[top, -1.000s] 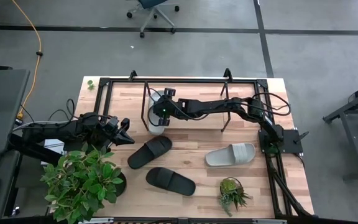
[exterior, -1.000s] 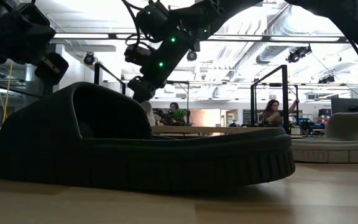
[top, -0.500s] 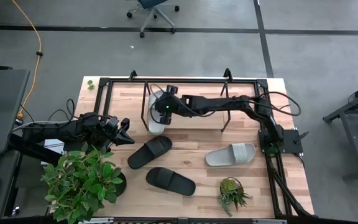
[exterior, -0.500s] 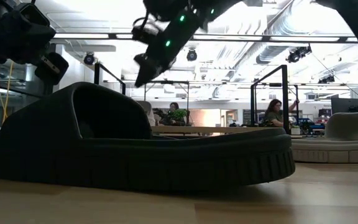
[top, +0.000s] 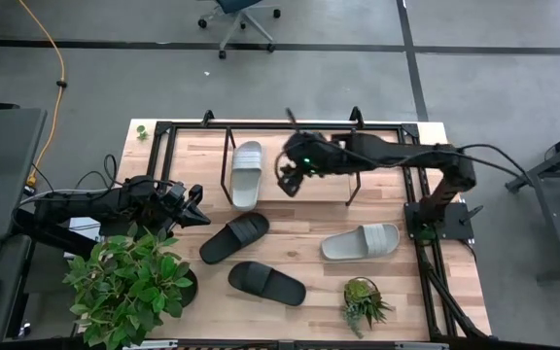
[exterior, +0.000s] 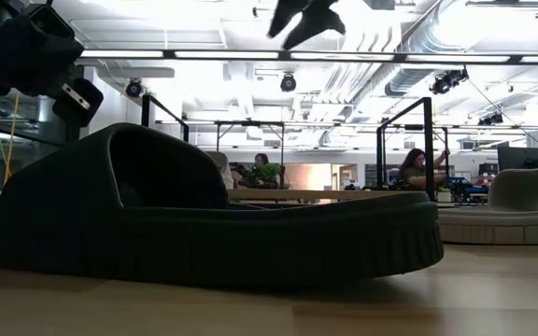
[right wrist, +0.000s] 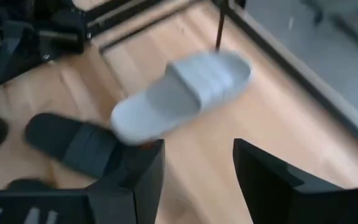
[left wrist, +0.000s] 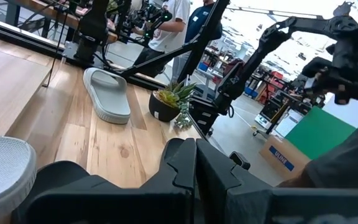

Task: Pick and place slides into the shelf
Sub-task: Put the gray slide on the shelf

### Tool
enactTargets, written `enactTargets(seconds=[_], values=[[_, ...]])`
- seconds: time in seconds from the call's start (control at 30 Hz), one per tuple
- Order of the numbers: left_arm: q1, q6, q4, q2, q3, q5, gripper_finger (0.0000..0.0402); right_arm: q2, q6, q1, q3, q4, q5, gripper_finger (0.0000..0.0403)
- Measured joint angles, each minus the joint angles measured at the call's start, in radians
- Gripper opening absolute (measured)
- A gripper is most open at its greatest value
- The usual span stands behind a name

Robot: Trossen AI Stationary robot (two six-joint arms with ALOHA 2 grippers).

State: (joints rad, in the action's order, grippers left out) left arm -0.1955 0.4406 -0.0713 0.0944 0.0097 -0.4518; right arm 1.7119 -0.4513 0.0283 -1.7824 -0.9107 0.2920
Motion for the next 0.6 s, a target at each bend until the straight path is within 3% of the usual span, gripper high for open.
enactTargets(seconds=[0.23,0.4,0.53,0.6], values=[[0.0,-0.001,0.0,0.0,0.0,0.0,0.0001,-0.046,-0.241,-0.128,0.0,-0.218,0.012,0.0154],[0.0,0.011,-0.001,0.0,0.0,-0.007,0.0001,-0.046,-0.366,-0.229,0.0,-0.271,0.022,0.0147],[0.0,0.042,-0.014,0.0,0.012,-0.024,0.0001,-0.046,-0.464,-0.309,0.001,-0.372,0.088,0.0147],[0.0,0.047,-0.015,0.013,0.045,0.015,0.0001,-0.046,-0.53,-0.346,0.001,-0.449,0.122,0.0147]])
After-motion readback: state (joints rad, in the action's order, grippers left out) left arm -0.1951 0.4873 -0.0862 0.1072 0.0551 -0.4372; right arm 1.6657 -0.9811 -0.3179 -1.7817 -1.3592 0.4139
